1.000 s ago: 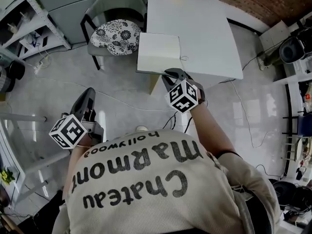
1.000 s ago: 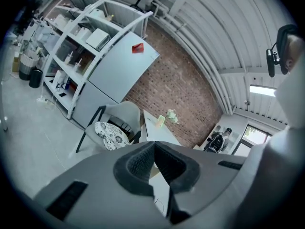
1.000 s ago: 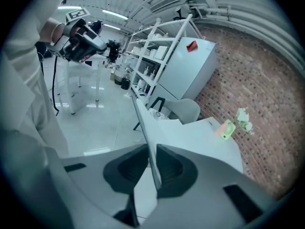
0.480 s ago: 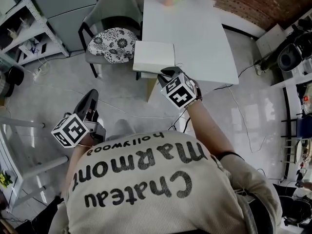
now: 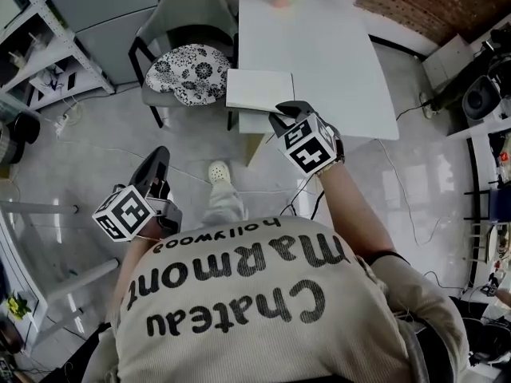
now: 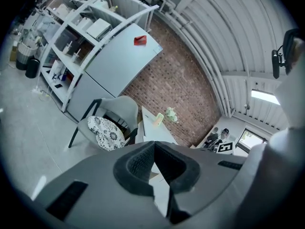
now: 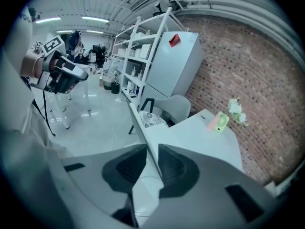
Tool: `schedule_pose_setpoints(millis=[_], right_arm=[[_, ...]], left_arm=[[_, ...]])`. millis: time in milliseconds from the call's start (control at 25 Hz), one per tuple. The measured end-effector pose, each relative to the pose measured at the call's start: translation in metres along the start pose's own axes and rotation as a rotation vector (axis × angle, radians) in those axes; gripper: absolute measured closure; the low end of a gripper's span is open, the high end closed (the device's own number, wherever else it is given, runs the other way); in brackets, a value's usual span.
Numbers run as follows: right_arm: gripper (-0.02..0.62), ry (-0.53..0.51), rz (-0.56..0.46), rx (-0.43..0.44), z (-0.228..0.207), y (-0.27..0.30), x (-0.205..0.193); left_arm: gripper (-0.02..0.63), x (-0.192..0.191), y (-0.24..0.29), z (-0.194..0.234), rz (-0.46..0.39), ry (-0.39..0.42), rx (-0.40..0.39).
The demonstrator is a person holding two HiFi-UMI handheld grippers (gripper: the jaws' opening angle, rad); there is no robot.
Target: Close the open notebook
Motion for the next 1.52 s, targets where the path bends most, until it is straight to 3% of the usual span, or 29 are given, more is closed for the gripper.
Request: schedule_pose_setpoints(millis=[600,1520], right_arm=[[0.506,-0.003,0.003,-0.049,-0.04,0.018,0.017],[0.502,-0.027,-0.019,-0.109,-0.066,0.039,0.026]], left_arm=[[0.606,0.003,0.065,0.017,0.083,0.003,-0.039],[0.606,-0.002,0.07,0.038,0.082,-0.029,0.01]])
Point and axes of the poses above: the fingertips, and each gripper's own axes: y forward along the fingers, z to its left, x out of its top, the point moved 1 cm from there along -y, backward along the fingers
